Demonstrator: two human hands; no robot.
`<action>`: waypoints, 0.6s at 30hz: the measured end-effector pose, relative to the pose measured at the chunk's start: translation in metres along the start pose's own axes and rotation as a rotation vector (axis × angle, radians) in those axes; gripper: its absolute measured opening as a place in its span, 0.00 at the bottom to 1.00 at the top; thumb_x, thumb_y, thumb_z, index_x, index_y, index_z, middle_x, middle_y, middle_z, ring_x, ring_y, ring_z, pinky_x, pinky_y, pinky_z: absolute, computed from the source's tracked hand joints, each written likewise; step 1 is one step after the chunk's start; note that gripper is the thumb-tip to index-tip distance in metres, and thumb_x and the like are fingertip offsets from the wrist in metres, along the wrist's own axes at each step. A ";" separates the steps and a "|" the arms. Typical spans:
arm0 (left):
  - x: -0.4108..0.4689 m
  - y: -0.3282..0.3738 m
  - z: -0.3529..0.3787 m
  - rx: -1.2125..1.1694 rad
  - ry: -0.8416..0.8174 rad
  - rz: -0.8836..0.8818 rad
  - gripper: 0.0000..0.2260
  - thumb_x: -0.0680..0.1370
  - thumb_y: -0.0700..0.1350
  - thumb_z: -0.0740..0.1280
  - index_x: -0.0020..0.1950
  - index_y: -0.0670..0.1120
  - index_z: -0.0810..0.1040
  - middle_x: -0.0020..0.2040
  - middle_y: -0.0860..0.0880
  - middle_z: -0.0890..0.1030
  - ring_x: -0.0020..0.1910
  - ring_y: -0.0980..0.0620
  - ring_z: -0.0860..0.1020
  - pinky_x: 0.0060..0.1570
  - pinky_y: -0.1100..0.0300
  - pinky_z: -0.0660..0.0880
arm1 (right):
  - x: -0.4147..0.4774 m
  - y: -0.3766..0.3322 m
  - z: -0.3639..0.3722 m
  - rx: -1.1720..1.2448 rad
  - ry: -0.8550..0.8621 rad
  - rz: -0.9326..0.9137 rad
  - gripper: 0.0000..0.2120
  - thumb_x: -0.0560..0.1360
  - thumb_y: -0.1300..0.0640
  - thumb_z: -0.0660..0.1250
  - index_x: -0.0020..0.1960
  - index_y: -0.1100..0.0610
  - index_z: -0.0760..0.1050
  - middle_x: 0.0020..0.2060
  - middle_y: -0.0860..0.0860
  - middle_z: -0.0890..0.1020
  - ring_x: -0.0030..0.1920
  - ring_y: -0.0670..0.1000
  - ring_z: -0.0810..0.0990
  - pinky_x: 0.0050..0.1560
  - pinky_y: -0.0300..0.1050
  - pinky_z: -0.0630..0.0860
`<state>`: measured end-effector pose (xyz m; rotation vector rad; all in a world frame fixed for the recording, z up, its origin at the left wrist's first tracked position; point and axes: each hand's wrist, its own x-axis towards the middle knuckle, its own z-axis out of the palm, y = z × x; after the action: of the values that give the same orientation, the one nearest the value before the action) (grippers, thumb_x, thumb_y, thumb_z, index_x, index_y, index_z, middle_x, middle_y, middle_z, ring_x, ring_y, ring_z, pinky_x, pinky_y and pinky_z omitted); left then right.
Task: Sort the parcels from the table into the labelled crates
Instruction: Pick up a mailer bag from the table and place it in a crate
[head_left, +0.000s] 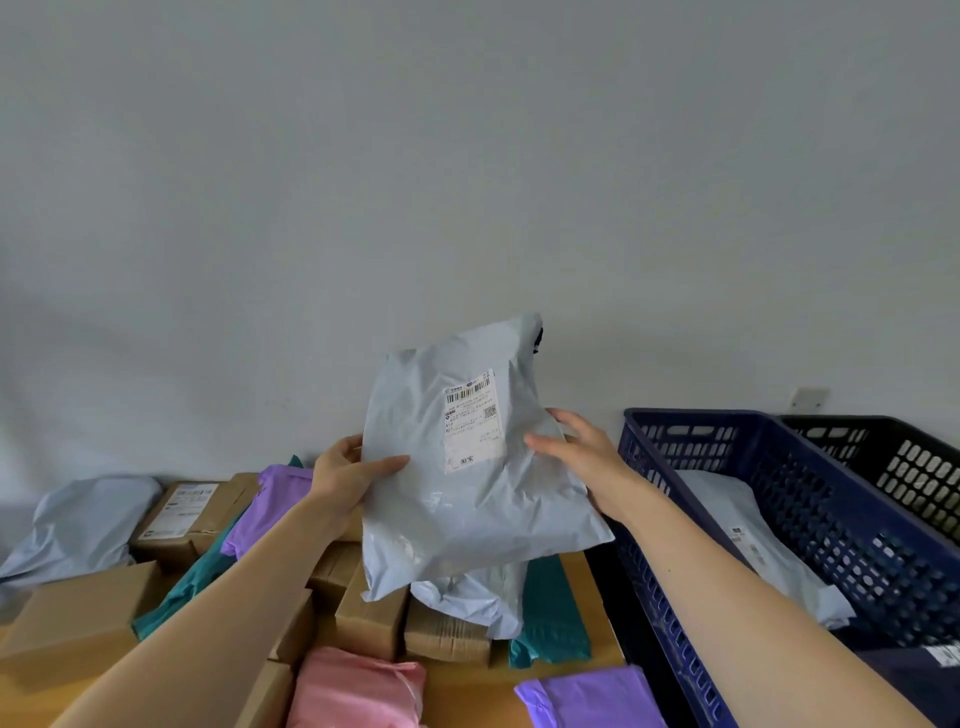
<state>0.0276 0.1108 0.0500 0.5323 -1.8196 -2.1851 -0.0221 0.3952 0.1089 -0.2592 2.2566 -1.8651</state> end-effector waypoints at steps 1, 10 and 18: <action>0.000 0.000 -0.004 0.018 0.012 0.008 0.33 0.60 0.40 0.82 0.63 0.43 0.75 0.55 0.45 0.81 0.51 0.44 0.81 0.54 0.46 0.79 | 0.000 0.004 0.003 -0.006 -0.003 -0.006 0.30 0.69 0.55 0.77 0.67 0.48 0.69 0.55 0.51 0.81 0.48 0.47 0.84 0.40 0.39 0.80; -0.002 0.015 -0.060 0.139 0.056 0.081 0.31 0.59 0.41 0.83 0.58 0.48 0.75 0.51 0.52 0.79 0.49 0.51 0.79 0.48 0.56 0.77 | -0.004 0.015 0.052 -0.050 0.065 -0.122 0.39 0.66 0.67 0.77 0.72 0.51 0.65 0.50 0.47 0.78 0.51 0.44 0.78 0.40 0.34 0.75; 0.002 0.029 -0.088 0.229 0.039 0.111 0.28 0.60 0.41 0.82 0.56 0.51 0.75 0.50 0.54 0.78 0.47 0.53 0.78 0.38 0.63 0.75 | -0.006 0.010 0.082 -0.037 0.124 -0.151 0.37 0.66 0.69 0.76 0.71 0.52 0.68 0.49 0.44 0.78 0.50 0.43 0.78 0.43 0.36 0.76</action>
<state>0.0622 0.0261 0.0650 0.5019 -2.0398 -1.8945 0.0051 0.3206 0.0839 -0.3377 2.4164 -1.9655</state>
